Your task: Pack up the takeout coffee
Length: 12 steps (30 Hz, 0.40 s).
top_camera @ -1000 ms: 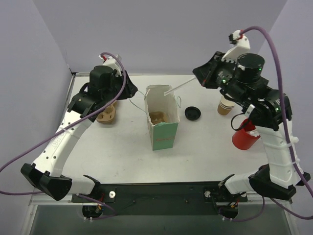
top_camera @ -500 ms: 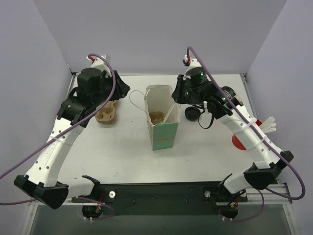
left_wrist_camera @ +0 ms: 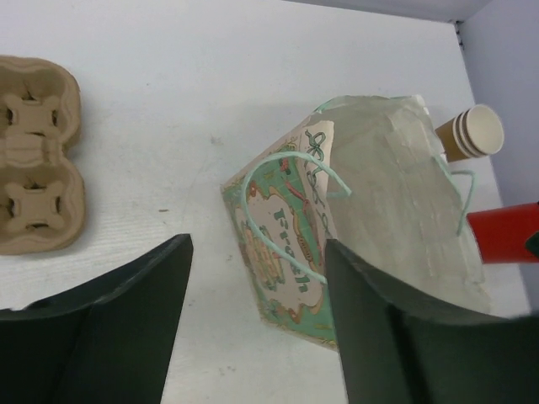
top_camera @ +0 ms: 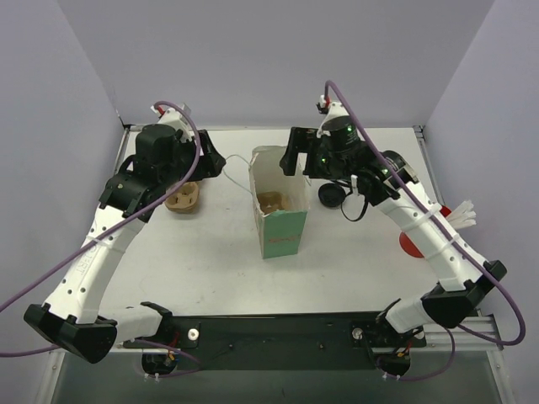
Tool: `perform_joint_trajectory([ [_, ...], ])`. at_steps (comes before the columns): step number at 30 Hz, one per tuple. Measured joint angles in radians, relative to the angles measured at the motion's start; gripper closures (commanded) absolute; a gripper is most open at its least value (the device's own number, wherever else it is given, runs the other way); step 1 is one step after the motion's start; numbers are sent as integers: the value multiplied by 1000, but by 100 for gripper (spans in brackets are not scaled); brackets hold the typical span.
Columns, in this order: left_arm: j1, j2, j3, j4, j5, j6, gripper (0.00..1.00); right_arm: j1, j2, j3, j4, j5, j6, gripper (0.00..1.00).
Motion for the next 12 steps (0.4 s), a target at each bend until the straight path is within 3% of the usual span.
perform_joint_trajectory([
  [8,5,-26,-45,-39,-83,7,14,-212,-235,-184,-2,27,32,7],
  [12,8,-51,-68,-58,-120,7,10,-258,-329,-230,-2,32,41,7],
])
